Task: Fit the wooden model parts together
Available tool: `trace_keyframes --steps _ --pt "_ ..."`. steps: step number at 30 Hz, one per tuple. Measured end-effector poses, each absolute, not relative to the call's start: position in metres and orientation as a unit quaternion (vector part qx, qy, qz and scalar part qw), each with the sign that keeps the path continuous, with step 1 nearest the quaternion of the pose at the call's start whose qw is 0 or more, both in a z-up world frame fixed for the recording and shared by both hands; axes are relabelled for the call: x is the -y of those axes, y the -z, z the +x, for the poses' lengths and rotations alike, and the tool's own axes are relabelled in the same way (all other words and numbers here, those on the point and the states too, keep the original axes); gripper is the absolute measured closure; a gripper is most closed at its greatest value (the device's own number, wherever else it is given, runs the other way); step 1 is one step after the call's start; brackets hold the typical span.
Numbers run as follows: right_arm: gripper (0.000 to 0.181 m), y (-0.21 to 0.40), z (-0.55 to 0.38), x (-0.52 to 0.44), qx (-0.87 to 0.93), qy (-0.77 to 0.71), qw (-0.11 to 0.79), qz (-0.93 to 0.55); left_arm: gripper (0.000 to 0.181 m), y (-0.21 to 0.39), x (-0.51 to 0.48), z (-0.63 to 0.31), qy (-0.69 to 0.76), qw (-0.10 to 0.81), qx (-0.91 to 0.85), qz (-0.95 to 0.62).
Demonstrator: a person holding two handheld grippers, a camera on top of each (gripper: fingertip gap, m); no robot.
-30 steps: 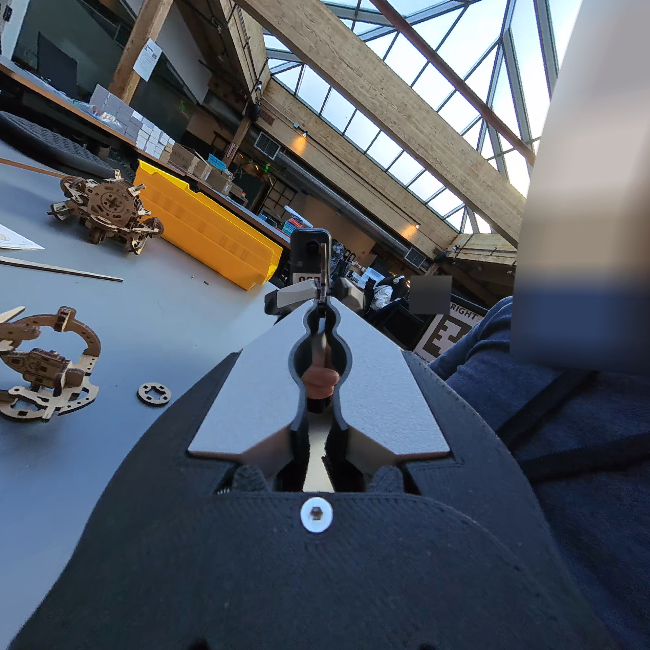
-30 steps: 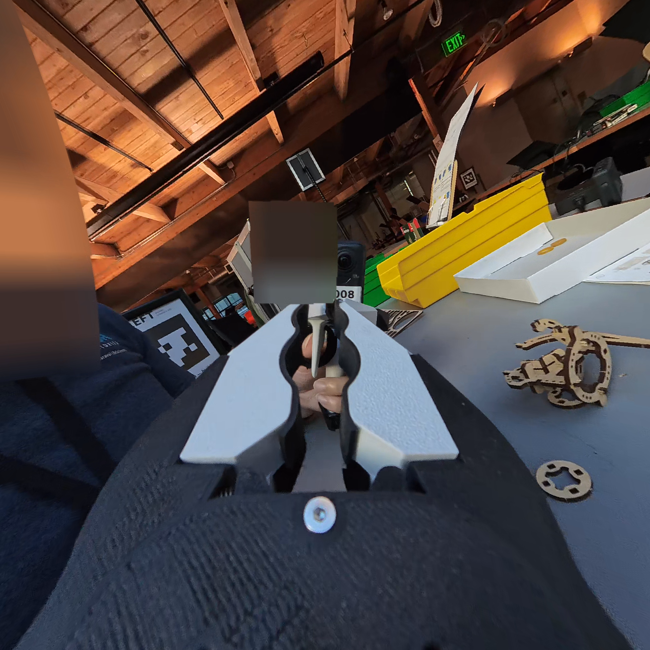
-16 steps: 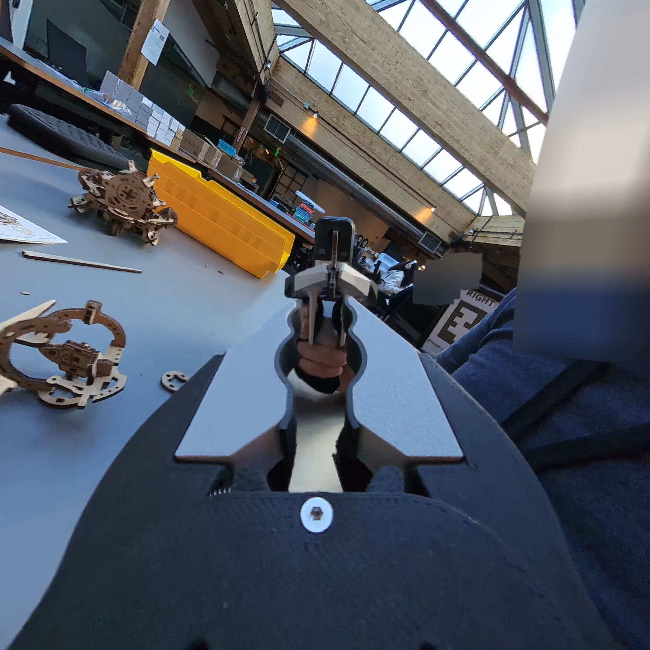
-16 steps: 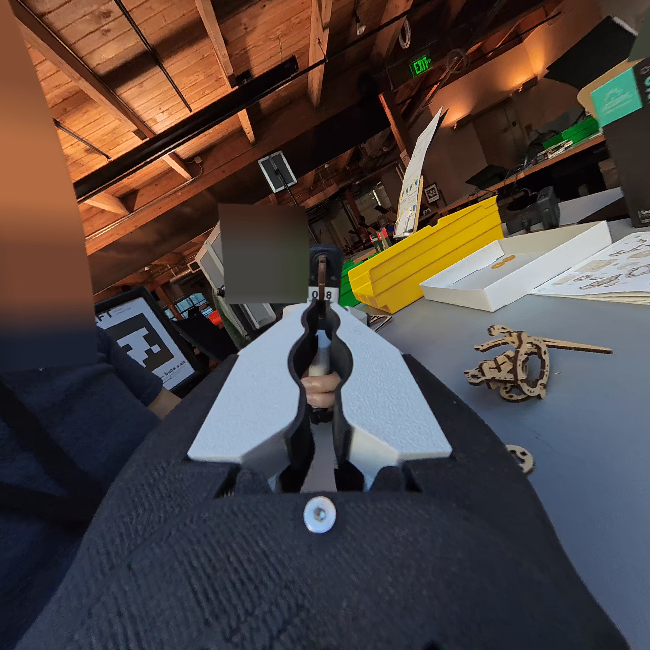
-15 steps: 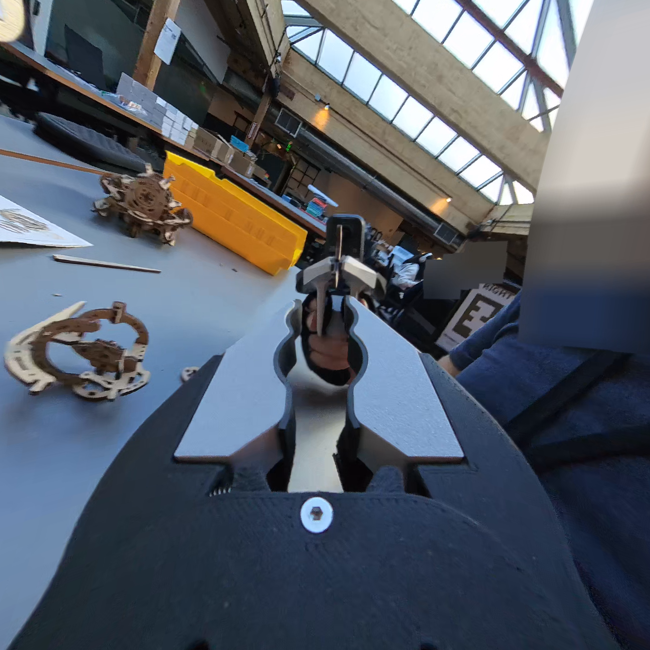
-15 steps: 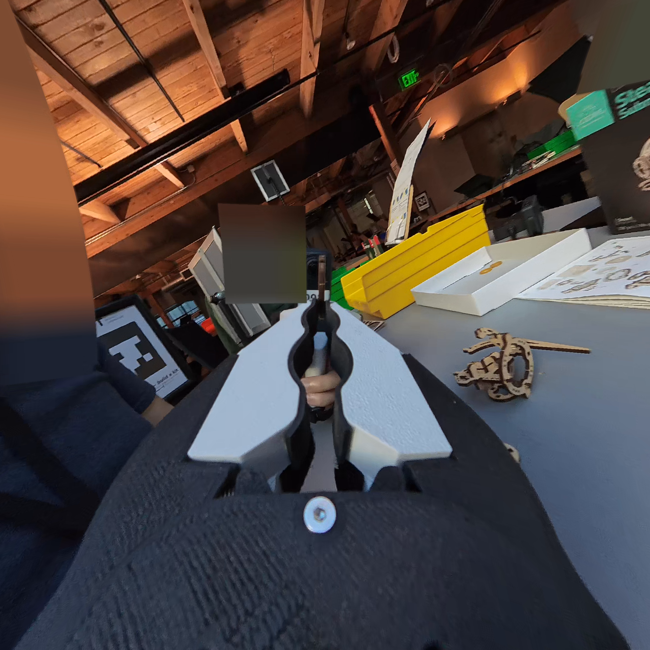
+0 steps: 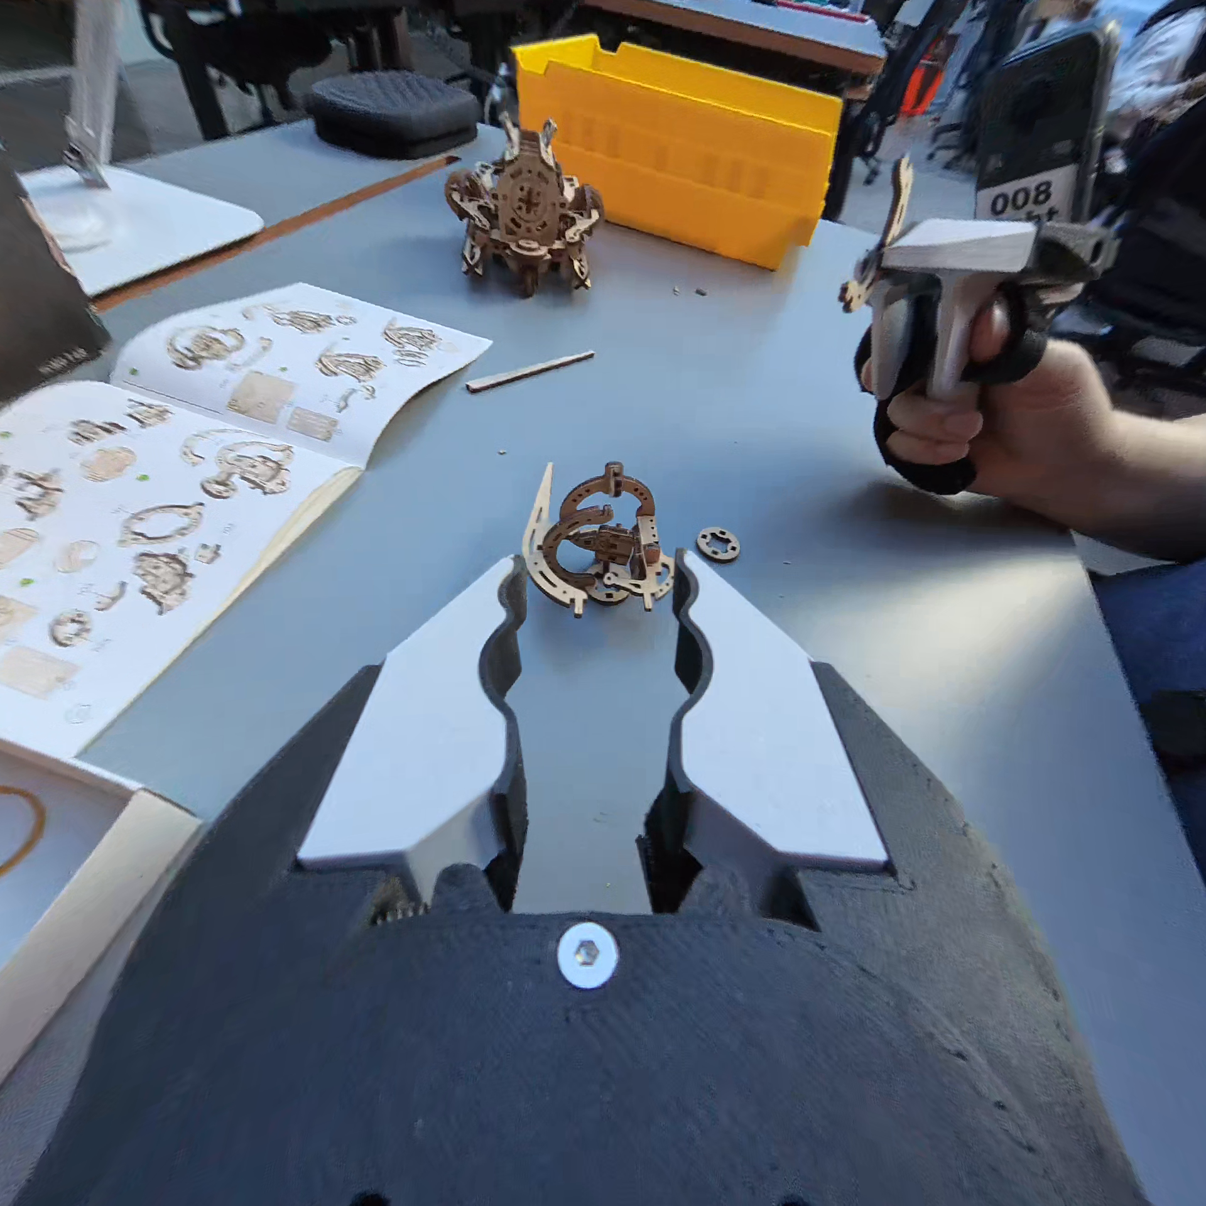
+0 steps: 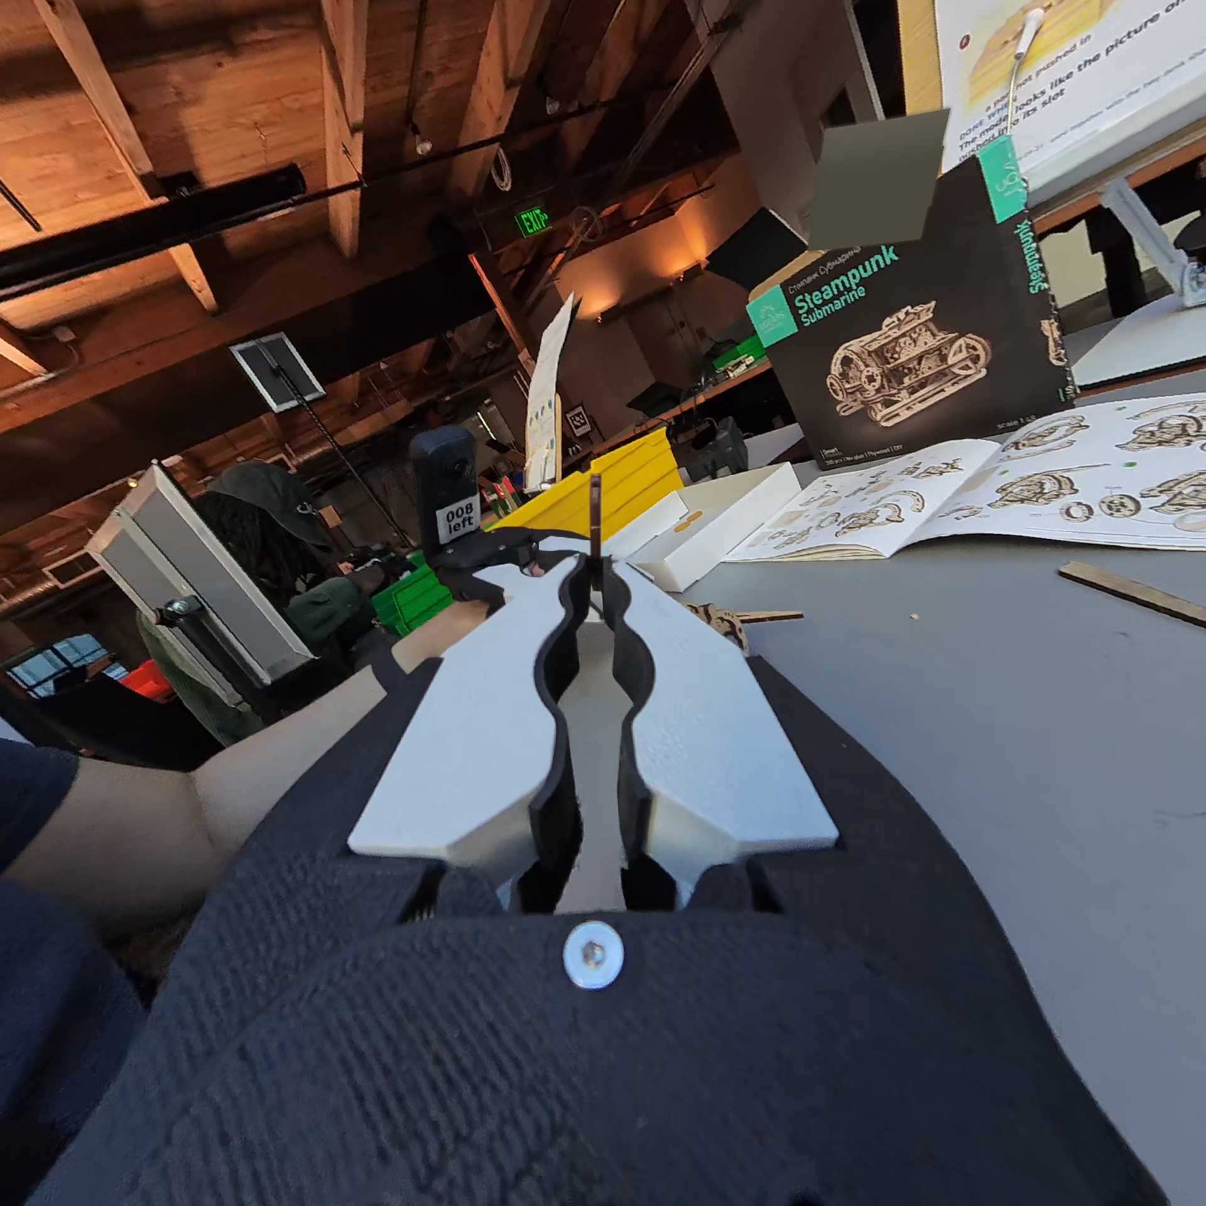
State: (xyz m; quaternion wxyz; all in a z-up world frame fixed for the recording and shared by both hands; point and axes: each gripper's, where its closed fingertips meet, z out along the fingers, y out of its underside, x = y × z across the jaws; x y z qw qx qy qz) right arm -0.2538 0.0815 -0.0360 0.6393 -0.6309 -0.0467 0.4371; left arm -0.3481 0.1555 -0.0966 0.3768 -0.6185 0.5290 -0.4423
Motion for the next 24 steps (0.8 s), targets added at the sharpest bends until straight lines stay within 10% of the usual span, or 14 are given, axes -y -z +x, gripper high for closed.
trace_keyframes --steps 24 --pt "0.18 0.122 -0.301 -0.115 0.114 -0.275 0.467 -0.833 0.122 0.088 -0.157 -0.325 0.533 0.314 -0.529 -0.581"
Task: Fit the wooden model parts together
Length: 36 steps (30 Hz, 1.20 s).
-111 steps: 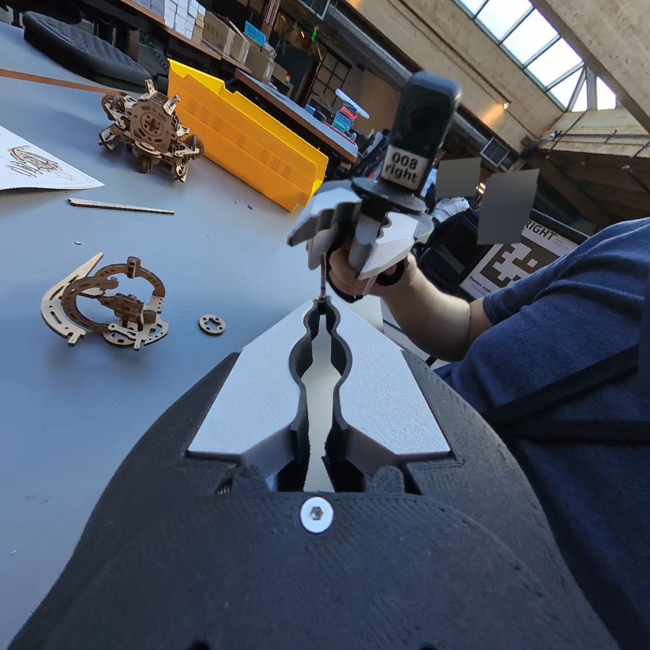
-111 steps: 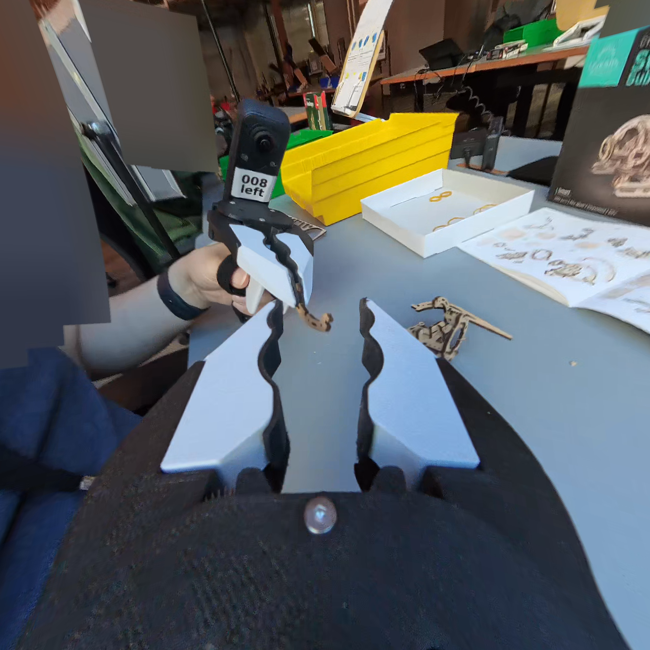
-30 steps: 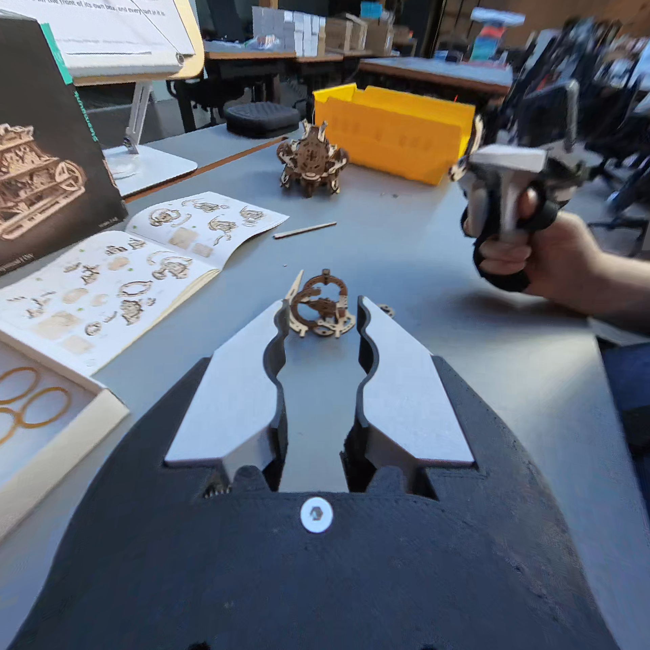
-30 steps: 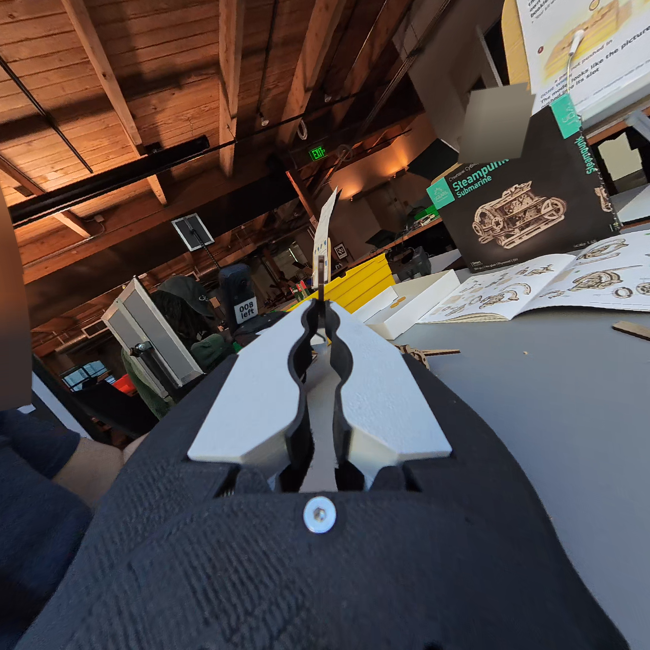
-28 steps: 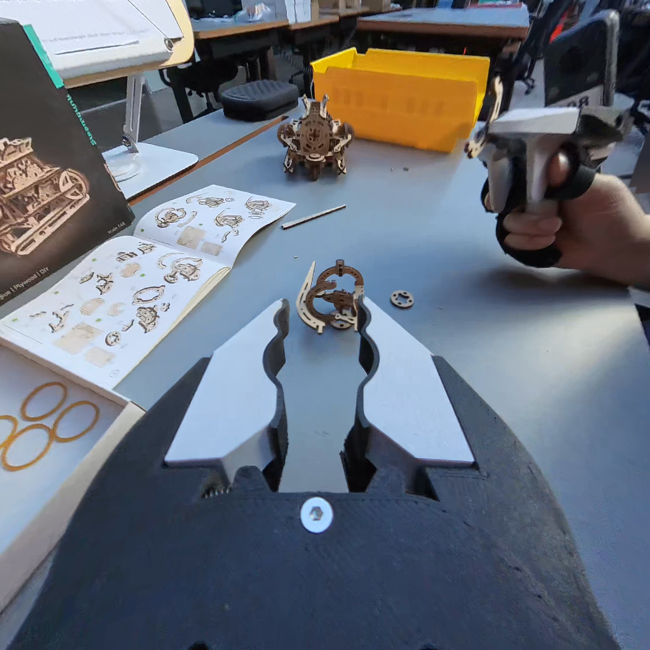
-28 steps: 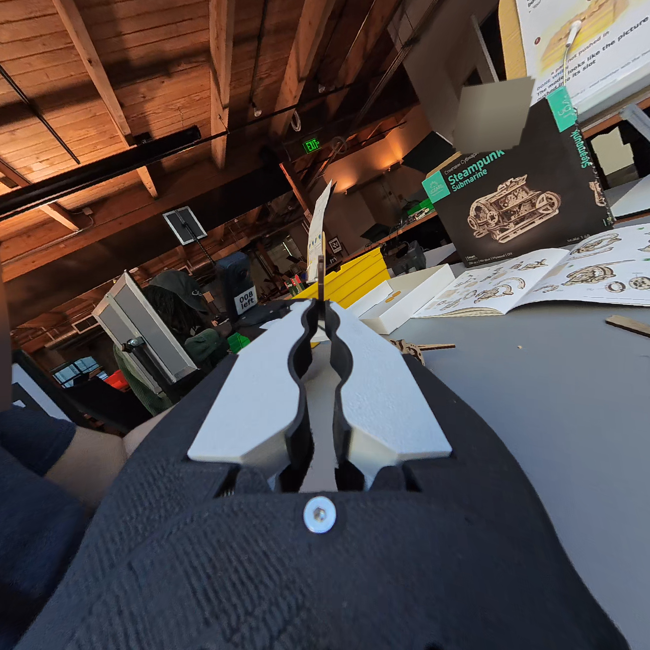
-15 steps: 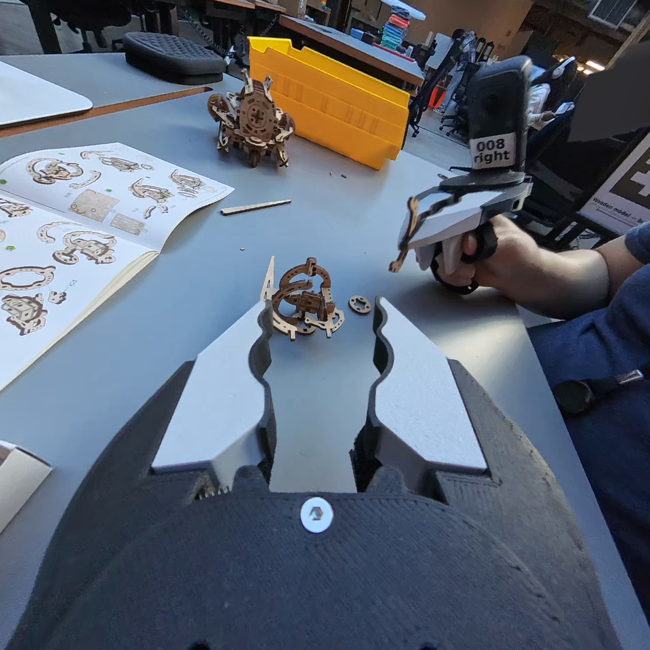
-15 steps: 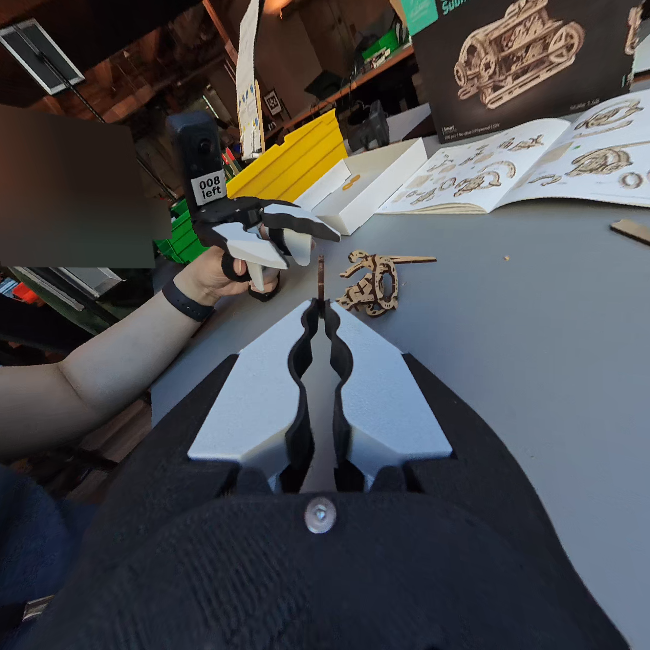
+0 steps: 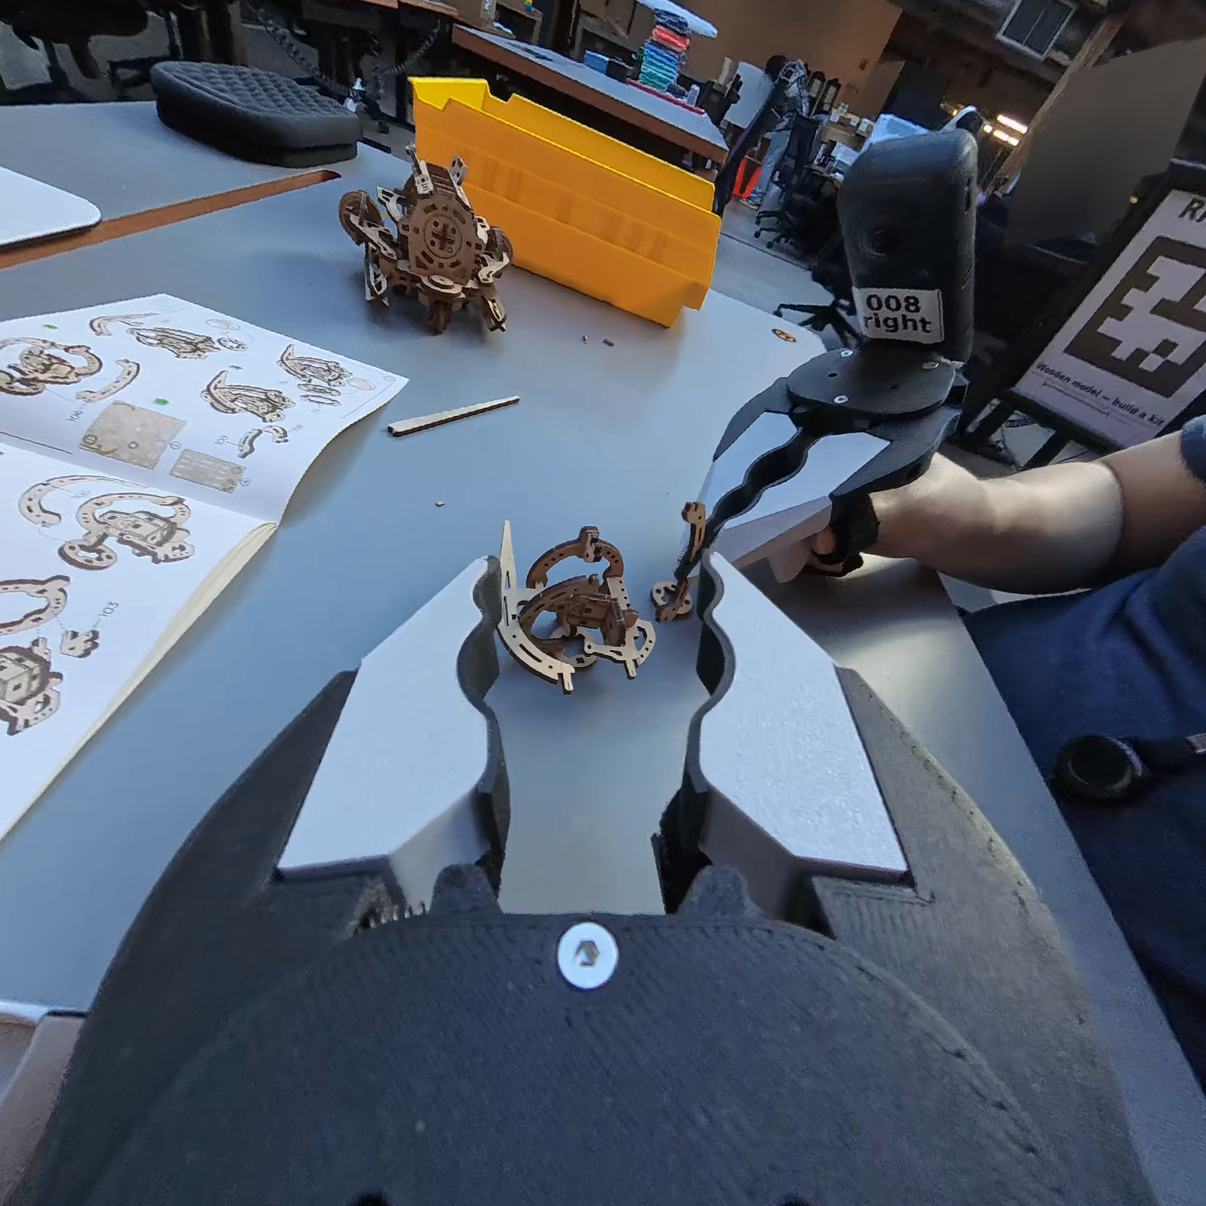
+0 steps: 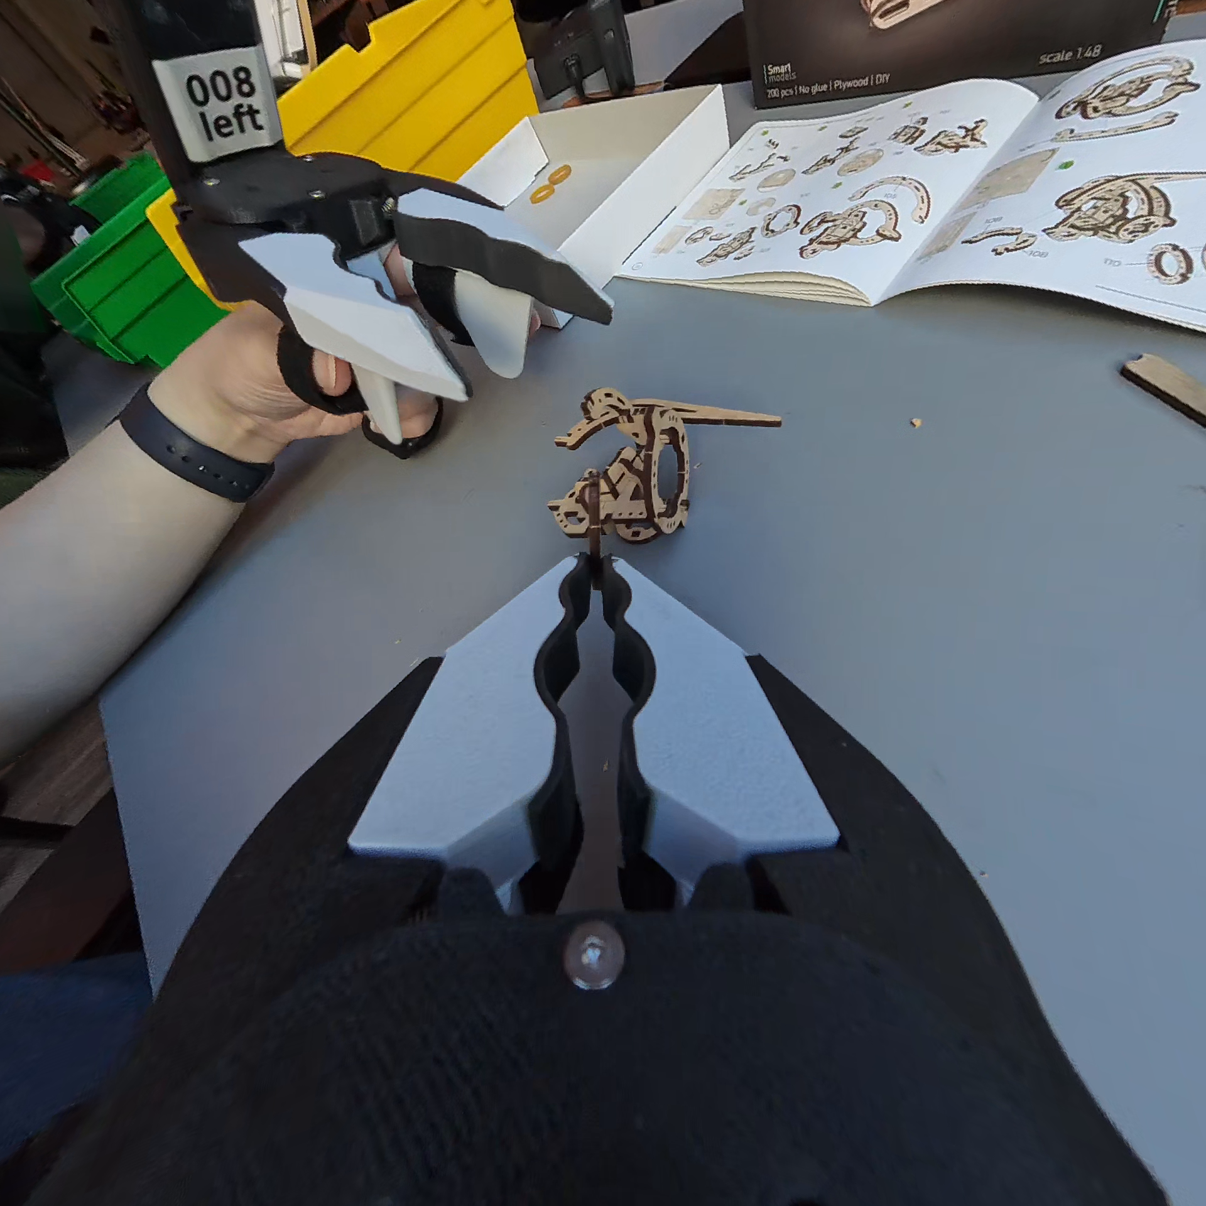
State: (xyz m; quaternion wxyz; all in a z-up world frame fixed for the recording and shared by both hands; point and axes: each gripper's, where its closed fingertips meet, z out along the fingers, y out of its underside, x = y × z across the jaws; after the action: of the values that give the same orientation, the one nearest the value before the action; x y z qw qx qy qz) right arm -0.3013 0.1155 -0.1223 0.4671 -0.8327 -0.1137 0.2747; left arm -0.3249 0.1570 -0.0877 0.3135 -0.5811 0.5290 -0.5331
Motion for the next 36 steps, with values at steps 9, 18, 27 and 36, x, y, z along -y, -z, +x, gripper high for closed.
trace_keyframes --steps 9,18,27,36 --pt "0.18 0.121 -0.293 -0.124 0.107 -0.255 0.475 -0.835 0.16 0.078 -0.156 -0.341 0.329 0.39 -0.703 -0.496" --pt "0.18 0.116 -0.283 -0.122 0.098 -0.283 0.47 -0.831 0.17 0.097 -0.16 -0.323 0.229 0.271 -0.846 -0.398" --pt "0.18 0.099 -0.29 -0.114 0.112 -0.332 0.465 -0.813 0.167 0.112 -0.161 -0.315 0.198 0.23 -0.884 -0.356" --pt "0.18 0.098 -0.278 -0.108 0.092 -0.358 0.467 -0.803 0.18 0.123 -0.155 -0.318 0.183 0.173 -0.895 -0.368"
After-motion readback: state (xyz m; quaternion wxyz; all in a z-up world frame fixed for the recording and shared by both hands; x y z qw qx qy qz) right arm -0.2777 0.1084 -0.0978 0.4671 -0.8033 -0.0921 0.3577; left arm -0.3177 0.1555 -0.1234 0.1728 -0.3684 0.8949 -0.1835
